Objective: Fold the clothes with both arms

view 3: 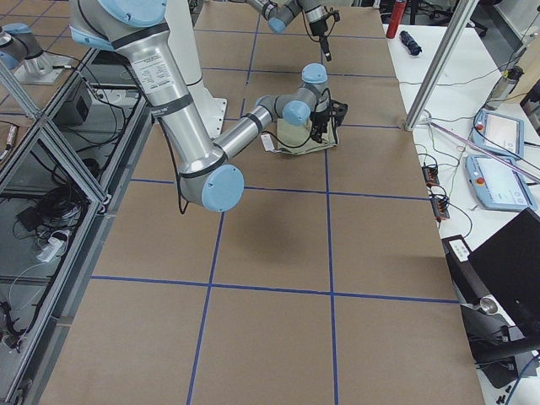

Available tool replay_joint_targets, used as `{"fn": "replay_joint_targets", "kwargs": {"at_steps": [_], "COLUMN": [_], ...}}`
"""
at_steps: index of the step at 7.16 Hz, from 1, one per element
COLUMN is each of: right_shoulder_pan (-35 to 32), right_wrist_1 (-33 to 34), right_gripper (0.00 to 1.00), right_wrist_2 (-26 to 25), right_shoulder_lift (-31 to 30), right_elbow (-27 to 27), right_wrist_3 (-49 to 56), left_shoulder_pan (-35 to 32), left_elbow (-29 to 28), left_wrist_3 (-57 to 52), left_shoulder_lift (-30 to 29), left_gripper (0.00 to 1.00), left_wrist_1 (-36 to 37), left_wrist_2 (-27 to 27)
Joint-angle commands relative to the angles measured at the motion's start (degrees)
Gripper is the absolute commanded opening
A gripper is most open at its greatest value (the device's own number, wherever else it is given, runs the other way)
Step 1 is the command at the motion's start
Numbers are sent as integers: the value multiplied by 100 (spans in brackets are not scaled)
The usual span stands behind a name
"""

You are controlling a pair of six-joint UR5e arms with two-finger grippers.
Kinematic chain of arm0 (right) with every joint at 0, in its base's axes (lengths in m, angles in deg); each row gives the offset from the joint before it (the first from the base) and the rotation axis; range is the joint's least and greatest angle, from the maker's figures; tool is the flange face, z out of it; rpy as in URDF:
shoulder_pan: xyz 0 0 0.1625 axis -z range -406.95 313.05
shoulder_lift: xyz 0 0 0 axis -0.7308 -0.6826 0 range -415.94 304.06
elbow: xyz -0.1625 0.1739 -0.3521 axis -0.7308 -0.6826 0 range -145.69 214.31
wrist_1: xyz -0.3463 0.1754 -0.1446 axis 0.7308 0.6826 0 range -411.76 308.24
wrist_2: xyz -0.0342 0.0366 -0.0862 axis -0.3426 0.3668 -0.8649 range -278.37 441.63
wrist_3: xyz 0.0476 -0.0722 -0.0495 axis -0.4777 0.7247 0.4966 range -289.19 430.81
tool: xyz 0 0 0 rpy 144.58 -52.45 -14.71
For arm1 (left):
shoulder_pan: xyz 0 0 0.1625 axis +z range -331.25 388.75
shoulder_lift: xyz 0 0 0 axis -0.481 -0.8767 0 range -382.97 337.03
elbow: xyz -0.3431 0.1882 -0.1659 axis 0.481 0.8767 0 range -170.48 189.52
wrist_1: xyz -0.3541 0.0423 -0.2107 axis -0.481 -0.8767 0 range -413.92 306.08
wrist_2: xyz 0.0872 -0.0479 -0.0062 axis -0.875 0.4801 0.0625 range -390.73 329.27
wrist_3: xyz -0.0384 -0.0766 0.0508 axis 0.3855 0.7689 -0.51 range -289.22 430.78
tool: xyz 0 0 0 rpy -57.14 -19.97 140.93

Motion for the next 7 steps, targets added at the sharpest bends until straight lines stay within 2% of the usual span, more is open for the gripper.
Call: {"fn": "replay_joint_targets", "kwargs": {"at_steps": [1,3,5,7], "right_shoulder_pan": [677,784,819,759], "right_wrist_1": [67,58,67,41], "right_gripper": [0,0,0,0], "right_wrist_2": [-597,-625,-817,-941], "right_shoulder_lift": [534,1116,1267,1748], "right_elbow": [-411,-1158,-1468,-2186], "right_wrist_3": [-318,-336,-284,-205], "left_shoulder_pan": [-211,-230,-221,-256], "left_elbow": [290,351,351,360], "left_wrist_3": [-155,-181,-172,-172], "left_shoulder_lift": [255,317,317,317], "left_gripper": [83,84,84,84], "left_wrist_1": [128,128,128,128], "left_wrist_2": [325,344,335,344]}}
